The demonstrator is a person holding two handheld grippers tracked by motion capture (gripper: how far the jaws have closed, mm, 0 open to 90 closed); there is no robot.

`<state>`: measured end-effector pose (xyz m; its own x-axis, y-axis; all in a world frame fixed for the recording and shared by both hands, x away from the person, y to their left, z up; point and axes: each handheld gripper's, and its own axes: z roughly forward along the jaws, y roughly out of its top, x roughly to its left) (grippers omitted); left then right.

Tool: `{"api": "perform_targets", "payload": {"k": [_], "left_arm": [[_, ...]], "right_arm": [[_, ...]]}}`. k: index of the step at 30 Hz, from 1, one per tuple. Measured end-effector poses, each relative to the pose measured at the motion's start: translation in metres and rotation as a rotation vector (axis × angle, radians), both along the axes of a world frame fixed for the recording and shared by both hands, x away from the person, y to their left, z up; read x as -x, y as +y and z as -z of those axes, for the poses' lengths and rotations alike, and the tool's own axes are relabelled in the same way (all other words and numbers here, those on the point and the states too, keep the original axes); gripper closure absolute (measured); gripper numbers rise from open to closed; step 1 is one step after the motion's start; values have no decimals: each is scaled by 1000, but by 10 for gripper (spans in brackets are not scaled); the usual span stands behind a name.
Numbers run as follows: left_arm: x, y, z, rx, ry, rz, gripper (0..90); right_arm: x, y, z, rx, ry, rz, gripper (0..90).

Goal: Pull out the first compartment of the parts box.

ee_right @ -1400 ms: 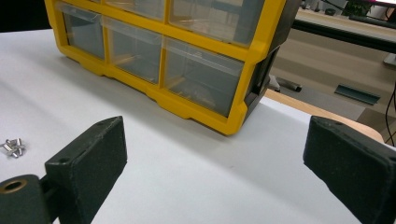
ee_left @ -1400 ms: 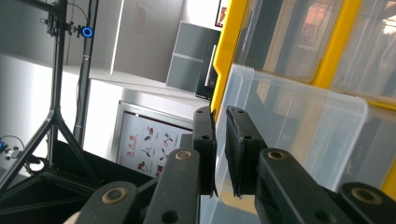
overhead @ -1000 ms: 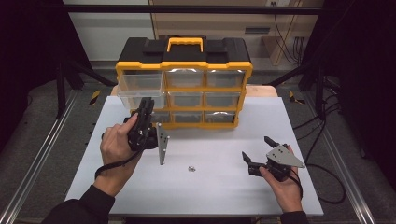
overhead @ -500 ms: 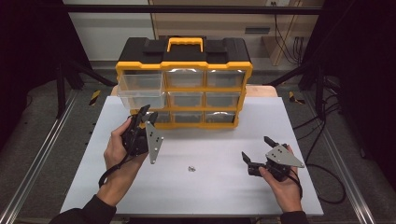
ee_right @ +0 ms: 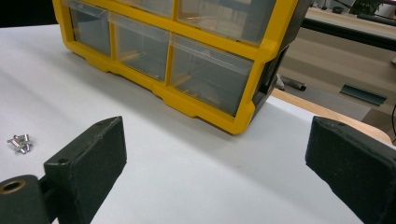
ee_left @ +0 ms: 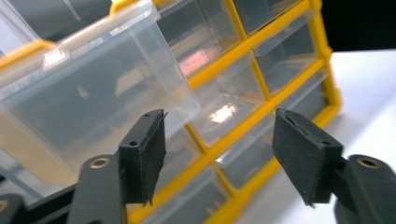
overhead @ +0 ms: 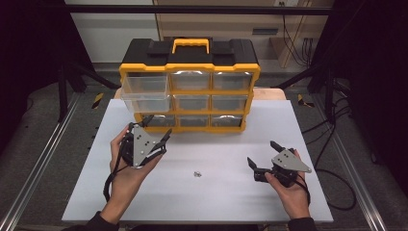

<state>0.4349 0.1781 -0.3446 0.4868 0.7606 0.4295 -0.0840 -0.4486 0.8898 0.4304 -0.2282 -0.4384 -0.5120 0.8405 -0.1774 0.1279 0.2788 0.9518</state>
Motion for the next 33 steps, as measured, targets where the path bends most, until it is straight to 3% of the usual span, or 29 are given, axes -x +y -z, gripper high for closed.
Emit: {"api": "perform_targets", "payload": {"k": [3,10,15,23,28,33], "left_arm": [[1,8,9,62,39,15,287],[-1,34,25,167,91,-31,199],[-2,54,32,214,120,-63,169],[-3,84,44,266,159,-118,149],[-2,92,55,249,194,-131,136],[2,98,68,233,207,-105,129]], "right_arm": [[1,1,0,-4,3,-2,54],[0,1,0,-7,4,-9,54],[0,3,0,-8,7,-12,53],[-1,7,-1,-7,10,-29,52],[0,14,-2,-3,19,-57,62],[-1,21,0,2,39,-77,56]]}}
